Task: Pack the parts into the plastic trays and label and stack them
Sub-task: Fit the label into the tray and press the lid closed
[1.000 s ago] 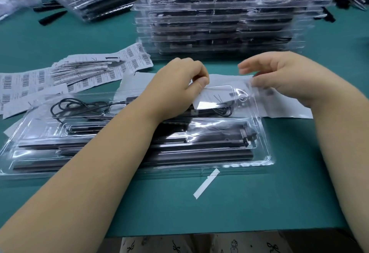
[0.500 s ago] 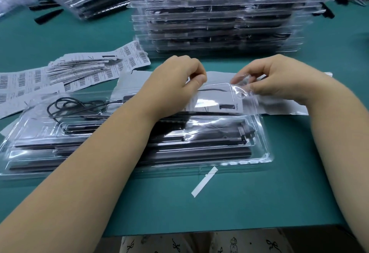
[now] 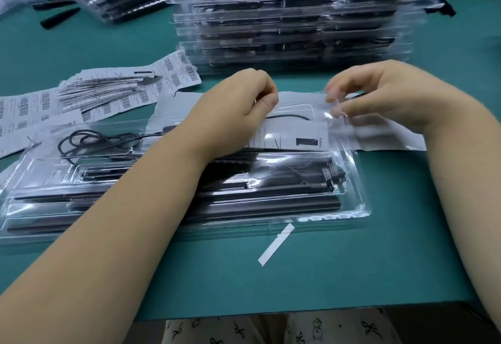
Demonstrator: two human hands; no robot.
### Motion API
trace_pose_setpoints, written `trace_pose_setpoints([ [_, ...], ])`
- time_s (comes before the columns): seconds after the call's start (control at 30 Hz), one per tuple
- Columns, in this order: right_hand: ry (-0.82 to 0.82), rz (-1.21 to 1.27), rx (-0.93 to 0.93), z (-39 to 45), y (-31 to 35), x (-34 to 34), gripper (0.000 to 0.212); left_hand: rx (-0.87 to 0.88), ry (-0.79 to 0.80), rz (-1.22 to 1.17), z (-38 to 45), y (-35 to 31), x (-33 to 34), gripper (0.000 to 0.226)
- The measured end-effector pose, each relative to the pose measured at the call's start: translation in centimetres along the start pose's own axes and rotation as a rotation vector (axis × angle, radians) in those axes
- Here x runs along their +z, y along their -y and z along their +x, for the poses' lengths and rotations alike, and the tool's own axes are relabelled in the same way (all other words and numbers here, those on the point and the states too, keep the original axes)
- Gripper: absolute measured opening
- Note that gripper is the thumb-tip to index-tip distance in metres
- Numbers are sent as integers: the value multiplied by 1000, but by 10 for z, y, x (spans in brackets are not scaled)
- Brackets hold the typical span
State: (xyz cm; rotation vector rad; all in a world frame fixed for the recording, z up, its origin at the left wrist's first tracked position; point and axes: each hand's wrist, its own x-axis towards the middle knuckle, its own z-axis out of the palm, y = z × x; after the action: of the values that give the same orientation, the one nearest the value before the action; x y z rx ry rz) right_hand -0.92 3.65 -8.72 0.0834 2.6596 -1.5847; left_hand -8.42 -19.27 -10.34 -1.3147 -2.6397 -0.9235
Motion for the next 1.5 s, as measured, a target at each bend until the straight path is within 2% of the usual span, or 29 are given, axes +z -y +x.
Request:
trace_pose_setpoints([
  [0.07, 48, -41, -7, 0, -2, 1, 25, -1, -4, 7, 0, 0, 1, 9],
  [0.3, 157, -54, 18, 1, -3, 4, 21, -3, -6, -10, -1, 0, 0, 10],
  [0.47, 100, 51, 11, 2, -5, 17, 30, -18, -2, -3, 0, -1, -1, 10],
  [0.53, 60, -7, -8, 5, -6, 21, 35, -22, 8, -18, -1, -2, -1, 9],
  [0.67, -6, -104, -75, 7, -5, 25, 22, -35, 83, -37, -4, -4, -5, 40],
  [0.73, -36, -172, -119, 7, -5, 28, 17, -23, 101, -22, -5, -5, -7, 47],
  [0.87, -100, -244, -176, 9, -1, 34, 34, -29, 175, 37, -6, -10, -13, 68],
  [0.97, -143, -314, -204, 11, 1, 38, 28, -37, 221, 114, -5, -13, -18, 74],
  [1.07, -250, -423, -207, 18, -6, 37, 35, -98, 304, 168, -4, -15, -20, 89],
  [1.17, -170, -343, -163, 17, -8, 34, 17, -135, 384, 163, -3, -15, -17, 97],
  [1.27, -95, -289, -190, 15, -7, 36, 23, -152, 388, 135, -3, -14, -16, 96],
  [1.33, -156, -130, -162, 16, -8, 34, 26, -165, 388, 136, -2, -13, -15, 96],
  [1.4, -333, 80, -104, 16, -7, 25, 29, -144, 396, 173, -1, -11, -12, 90],
  [1.5, -484, -21, -144, 12, -7, 15, 25, -99, 373, 196, -2, -9, -9, 85],
])
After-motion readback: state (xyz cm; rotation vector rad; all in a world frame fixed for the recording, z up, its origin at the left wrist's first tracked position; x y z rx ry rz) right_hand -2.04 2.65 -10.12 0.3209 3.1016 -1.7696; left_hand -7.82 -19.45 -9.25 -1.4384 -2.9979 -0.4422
